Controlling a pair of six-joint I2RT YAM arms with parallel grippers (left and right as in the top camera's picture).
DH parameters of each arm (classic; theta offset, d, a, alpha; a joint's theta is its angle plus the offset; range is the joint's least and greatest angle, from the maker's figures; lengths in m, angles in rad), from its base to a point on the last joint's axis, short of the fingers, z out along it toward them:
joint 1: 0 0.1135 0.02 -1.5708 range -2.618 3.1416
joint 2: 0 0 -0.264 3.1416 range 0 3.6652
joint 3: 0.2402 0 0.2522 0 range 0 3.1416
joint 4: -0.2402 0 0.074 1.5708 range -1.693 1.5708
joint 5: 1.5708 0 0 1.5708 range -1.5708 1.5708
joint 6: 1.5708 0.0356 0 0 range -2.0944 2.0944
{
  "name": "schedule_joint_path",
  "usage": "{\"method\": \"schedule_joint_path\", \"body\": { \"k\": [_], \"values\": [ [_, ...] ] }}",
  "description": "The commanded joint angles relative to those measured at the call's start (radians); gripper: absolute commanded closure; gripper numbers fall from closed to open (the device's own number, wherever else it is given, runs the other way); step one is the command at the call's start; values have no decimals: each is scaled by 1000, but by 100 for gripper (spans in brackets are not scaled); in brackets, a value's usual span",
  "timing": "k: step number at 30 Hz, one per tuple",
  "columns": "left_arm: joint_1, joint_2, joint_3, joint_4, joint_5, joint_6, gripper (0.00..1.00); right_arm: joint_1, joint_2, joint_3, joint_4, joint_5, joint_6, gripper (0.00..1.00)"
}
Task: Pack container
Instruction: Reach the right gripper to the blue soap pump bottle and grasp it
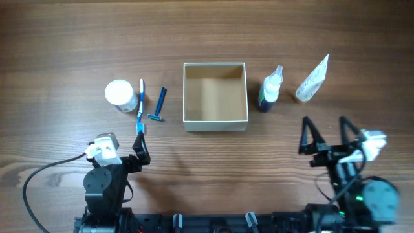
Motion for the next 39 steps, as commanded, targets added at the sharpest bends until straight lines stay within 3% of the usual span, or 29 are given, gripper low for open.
{"method": "schedule_joint_path", "body": {
  "k": [1, 7, 11, 14, 19, 24, 32, 39],
  "values": [
    [6, 1, -3, 3, 8, 9, 0, -3, 255, 323, -173, -14, -152, 0],
    [6, 1, -3, 3, 8, 9, 0, 5, 693, 817, -524, -37, -189, 0],
    [6, 1, -3, 3, 8, 9, 0, 5, 915, 1052, -616, -313, -193, 0],
    [6, 1, -3, 3, 8, 9, 0, 7, 1009, 1099, -604, -381, -193, 0],
    [6, 1, -3, 3, 8, 9, 0, 99, 1191, 1109, -668, -146, -215, 0],
    [6, 1, -3, 3, 8, 9, 0, 198, 1354, 1109, -726, 86, -127, 0],
    [6, 1, -3, 3, 8, 9, 0, 217, 1575, 1107, -790, 164, -10, 0],
    [6, 1, -3, 3, 8, 9, 0, 245, 1672, 1105, -789, 160, -9, 10]
  ]
}}
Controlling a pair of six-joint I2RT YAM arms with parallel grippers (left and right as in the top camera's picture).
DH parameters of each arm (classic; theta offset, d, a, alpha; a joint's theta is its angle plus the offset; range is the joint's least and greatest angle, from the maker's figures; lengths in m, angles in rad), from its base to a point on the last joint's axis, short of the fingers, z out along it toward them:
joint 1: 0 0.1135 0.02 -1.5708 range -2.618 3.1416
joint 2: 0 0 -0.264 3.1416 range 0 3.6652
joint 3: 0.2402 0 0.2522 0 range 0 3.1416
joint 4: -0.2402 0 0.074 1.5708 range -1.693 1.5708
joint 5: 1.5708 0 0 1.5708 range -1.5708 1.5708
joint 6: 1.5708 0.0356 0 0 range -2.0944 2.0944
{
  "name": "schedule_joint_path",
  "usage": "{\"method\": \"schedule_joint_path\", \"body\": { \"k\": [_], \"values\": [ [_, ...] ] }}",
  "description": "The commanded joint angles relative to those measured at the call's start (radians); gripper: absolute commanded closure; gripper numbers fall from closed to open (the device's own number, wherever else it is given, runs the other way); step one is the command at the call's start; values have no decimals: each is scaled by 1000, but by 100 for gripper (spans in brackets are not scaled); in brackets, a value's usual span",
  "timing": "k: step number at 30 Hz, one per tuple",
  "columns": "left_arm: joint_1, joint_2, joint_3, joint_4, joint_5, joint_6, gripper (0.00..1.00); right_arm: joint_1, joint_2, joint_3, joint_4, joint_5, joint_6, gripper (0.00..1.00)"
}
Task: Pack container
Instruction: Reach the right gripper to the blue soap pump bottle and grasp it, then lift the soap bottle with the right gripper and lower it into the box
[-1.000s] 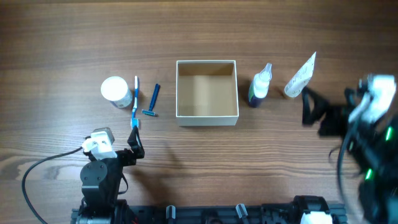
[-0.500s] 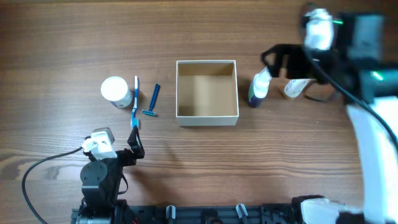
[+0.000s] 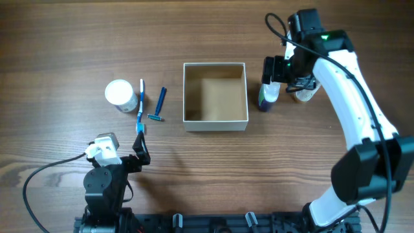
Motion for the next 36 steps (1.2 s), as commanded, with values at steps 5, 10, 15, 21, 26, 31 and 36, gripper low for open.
{"method": "schedule_joint_path", "body": {
  "k": [5, 10, 15, 21, 26, 31, 36],
  "values": [
    [6, -1, -2, 3, 8, 9, 0, 34, 40, -16, 4, 35, 24, 18],
    [6, -1, -2, 3, 8, 9, 0, 33, 40, -60, 42, 42, 32, 35],
    [6, -1, -2, 3, 8, 9, 0, 34, 40, -99, 72, 42, 45, 37],
    [6, -1, -2, 3, 8, 9, 0, 34, 40, -104, 104, 84, 45, 43],
    [6, -1, -2, 3, 8, 9, 0, 34, 39, -103, 113, 137, 42, 49],
    [6, -1, -2, 3, 8, 9, 0, 35, 34, -103, 108, 154, 41, 66],
    [6, -1, -2, 3, 8, 9, 0, 54, -19, -100, 106, 154, 15, 68]
  ]
}}
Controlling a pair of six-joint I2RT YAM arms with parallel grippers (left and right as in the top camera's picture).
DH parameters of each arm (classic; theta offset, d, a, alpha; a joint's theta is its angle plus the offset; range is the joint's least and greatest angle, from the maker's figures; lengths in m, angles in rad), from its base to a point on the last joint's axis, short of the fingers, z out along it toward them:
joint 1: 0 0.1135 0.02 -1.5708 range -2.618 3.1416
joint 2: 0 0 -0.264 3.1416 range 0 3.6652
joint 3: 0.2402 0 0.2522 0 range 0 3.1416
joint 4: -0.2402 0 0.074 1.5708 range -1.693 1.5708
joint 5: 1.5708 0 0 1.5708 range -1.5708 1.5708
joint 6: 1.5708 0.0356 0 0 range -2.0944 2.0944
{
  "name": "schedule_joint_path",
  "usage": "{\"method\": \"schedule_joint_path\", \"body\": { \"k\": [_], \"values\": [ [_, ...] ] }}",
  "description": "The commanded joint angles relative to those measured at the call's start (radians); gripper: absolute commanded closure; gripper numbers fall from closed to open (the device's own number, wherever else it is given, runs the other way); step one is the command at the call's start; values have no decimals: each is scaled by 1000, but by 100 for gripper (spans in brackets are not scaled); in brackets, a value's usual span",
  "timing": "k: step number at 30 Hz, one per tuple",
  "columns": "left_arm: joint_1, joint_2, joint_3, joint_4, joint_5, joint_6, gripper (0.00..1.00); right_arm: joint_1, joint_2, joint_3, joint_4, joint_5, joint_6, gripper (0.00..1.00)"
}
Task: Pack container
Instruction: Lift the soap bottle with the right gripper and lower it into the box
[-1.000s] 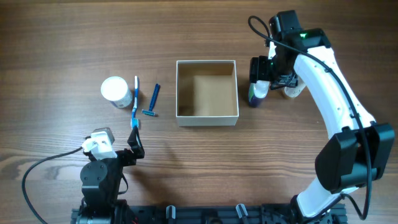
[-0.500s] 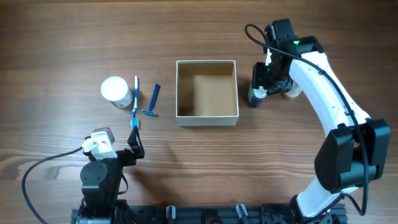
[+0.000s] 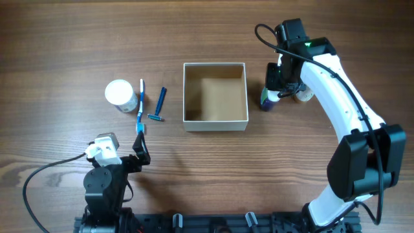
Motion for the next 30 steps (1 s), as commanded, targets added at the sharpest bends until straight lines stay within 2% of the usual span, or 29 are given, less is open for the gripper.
{"method": "schedule_joint_path", "body": {
  "k": [1, 6, 11, 16, 22, 30],
  "values": [
    [6, -1, -2, 3, 8, 9, 0, 22, -62, 2, -6, 42, -21, 68],
    [6, -1, -2, 3, 8, 9, 0, 67, -212, 27, -31, 42, -21, 69],
    [6, -1, -2, 3, 8, 9, 0, 156, -402, 36, -28, 43, -21, 78],
    [6, -1, -2, 3, 8, 9, 0, 244, -519, 35, 17, 43, -30, 79],
    [6, -1, -2, 3, 8, 9, 0, 308, -451, 35, 102, 42, -28, 79],
    [5, -1, -2, 3, 8, 9, 0, 317, -177, 35, 181, 60, 10, 79]
  ]
}}
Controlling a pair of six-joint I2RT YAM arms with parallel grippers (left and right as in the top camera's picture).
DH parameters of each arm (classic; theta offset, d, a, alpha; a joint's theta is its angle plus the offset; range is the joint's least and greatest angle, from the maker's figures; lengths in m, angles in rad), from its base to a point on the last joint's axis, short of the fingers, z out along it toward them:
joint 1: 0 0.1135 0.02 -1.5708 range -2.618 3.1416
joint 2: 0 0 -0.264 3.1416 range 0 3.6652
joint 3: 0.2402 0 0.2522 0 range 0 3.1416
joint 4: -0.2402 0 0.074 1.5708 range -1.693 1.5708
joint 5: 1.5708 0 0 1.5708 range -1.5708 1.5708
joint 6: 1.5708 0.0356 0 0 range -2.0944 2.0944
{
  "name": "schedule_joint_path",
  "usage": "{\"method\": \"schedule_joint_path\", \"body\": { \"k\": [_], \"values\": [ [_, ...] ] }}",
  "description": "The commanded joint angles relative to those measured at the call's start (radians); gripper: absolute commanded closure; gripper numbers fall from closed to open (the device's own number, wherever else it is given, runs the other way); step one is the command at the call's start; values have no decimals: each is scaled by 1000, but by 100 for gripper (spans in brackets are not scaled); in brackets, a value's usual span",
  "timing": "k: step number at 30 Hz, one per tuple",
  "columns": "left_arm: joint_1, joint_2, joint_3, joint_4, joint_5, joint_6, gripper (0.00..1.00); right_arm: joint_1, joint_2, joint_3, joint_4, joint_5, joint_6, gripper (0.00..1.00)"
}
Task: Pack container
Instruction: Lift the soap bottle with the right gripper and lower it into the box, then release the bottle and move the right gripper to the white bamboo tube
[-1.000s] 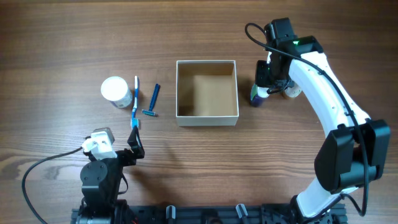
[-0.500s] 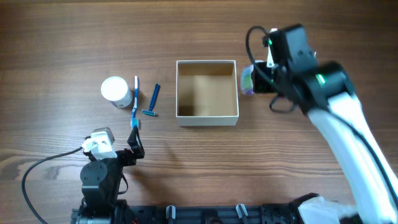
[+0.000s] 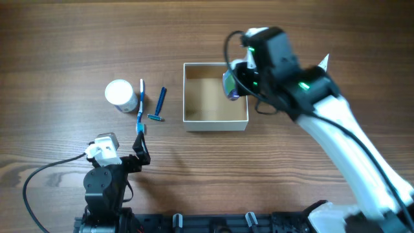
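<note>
The open cardboard box point(image 3: 191, 123) sits at the table's middle. My right gripper point(image 3: 234, 83) hangs over the box's right side, shut on a small bottle point(image 3: 229, 85) with a dark lower part. A white tube point(image 3: 323, 63) lies to the right, mostly hidden behind my right arm. Left of the box lie a white round jar point(image 3: 120, 94), a blue and white toothbrush point(image 3: 140, 105) and a blue razor point(image 3: 160, 103). My left gripper point(image 3: 140, 149) rests near the front edge, fingers together and holding nothing.
The right arm stretches from the front right corner across the table to the box. The left arm's base and its cable sit at the front left.
My right gripper was down on the bottle to the right of the box. Now it holds the bottle raised over the box's right side. The left arm has not moved.
My right gripper stood open at the front right, with the bottle and tube to the right of the box. Then it was over the bottle, then down around it. Now the bottle is in its grip above the box. The left arm stayed still.
</note>
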Motion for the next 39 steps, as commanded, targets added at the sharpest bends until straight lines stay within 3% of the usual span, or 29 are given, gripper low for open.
{"method": "schedule_joint_path", "body": {
  "k": [1, 11, 12, 14, 19, 24, 31, 32, 36, 39],
  "values": [
    [6, -1, -2, 3, 8, 9, 0, 1, 132, 22, 61, 56, 27, 78],
    [6, -1, -2, 3, 8, 9, 0, -12, 287, 22, 153, 145, 58, 73],
    [6, -1, -2, 3, 8, 9, 0, -13, 287, 22, 153, 145, 68, 67],
    [6, -1, -2, 3, 8, 9, 0, -13, 286, 22, 156, 140, 77, 41],
    [6, -1, -2, 3, 8, 9, 0, -11, 249, 25, 160, 118, 74, 22],
    [6, -1, -2, 3, 8, 9, 0, -29, 88, 27, 101, 119, 73, 15],
    [6, -1, -2, 3, 8, 9, 0, -168, -195, 27, -51, 212, 72, 16],
    [6, -1, -2, 3, 8, 9, 0, -209, -216, 27, -72, 232, 72, 20],
    [6, -1, -2, 3, 8, 9, 0, -397, -208, 25, -140, 233, 71, 20],
    [6, -1, -2, 3, 8, 9, 0, -510, -149, 25, -164, 128, 49, 19]
  ]
}}
